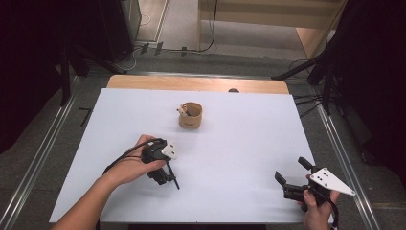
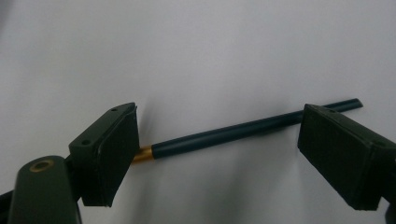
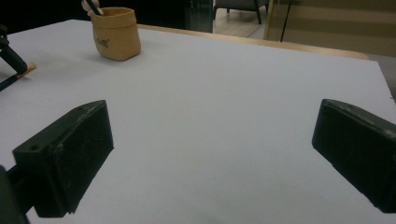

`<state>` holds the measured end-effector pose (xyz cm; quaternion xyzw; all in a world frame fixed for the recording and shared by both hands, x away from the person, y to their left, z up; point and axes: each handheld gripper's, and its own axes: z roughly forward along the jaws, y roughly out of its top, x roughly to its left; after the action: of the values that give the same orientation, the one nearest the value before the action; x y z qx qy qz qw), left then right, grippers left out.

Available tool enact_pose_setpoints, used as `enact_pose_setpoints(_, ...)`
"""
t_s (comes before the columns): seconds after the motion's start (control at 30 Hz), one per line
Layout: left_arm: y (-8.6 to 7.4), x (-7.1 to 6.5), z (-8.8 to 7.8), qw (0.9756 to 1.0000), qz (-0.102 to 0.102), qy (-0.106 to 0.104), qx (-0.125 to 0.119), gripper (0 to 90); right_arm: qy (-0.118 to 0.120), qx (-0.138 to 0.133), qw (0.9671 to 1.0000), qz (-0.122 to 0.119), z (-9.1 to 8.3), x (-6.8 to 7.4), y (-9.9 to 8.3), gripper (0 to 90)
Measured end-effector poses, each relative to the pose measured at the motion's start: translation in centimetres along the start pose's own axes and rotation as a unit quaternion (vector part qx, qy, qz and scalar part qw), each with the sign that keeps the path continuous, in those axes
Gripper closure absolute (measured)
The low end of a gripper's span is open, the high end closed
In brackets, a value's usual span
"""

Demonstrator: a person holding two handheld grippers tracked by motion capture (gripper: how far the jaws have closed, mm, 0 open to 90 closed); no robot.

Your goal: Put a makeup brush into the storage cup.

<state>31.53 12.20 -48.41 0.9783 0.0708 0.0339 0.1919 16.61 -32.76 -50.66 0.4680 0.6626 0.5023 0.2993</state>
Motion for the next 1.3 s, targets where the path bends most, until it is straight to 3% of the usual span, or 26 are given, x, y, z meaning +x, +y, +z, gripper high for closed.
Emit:
enact_pose_setpoints(0.2, 0.1, 0.1, 0.1, 0.9998, -0.009, -0.009, 0.014, 12.8, -0.001, -0.001, 1.0000, 0.001, -0.1, 0.0, 0.0, 0.0)
enact_pose_setpoints(0.37, 0.0, 0.0, 0.0, 0.9999, -0.002, -0.011, 0.010, 17.0, -0.001, 0.000, 1.0000, 0.001, -0.1, 0.0, 0.0, 0.0)
enact_pose_setpoints(0.43, 0.0, 0.0, -0.4, 0.9999, 0.000, -0.011, 0.009, 27.5, -0.001, -0.001, 1.0000, 0.001, -0.1, 0.0, 0.0, 0.0)
enact_pose_setpoints(0.53, 0.0, -0.1, -0.8, 0.9999, 0.006, -0.011, 0.008, 60.4, -0.001, -0.001, 1.0000, 0.001, -0.1, 0.0, 0.0, 0.0)
enact_pose_setpoints(0.67, 0.0, -0.3, -0.9, 0.9995, 0.004, -0.028, 0.014, 82.2, -0.002, 0.000, 1.0000, 0.000, 0.0, 0.0, 0.0, 0.0)
enact_pose_setpoints(0.77, 0.2, -0.1, -0.9, 0.9992, -0.004, -0.034, 0.022, 84.0, -0.001, -0.001, 1.0000, 0.000, 0.0, 0.1, 0.0, 0.0)
enact_pose_setpoints(0.93, 0.6, 0.1, -0.8, 0.9975, -0.045, -0.039, 0.037, 83.7, -0.004, 0.000, 1.0000, 0.001, 0.0, 0.0, 0.0, 0.0)
enact_pose_setpoints(1.13, -0.2, -0.1, -0.9, 0.9970, -0.071, -0.029, 0.009, 84.4, -0.002, 0.002, 1.0000, -0.001, 0.0, 0.1, 0.0, 0.0)
enact_pose_setpoints(1.3, -0.8, -0.1, -1.1, 0.9943, -0.102, -0.022, -0.023, 84.7, -0.004, 0.005, 1.0000, 0.002, 0.2, 0.4, 0.2, 0.0)
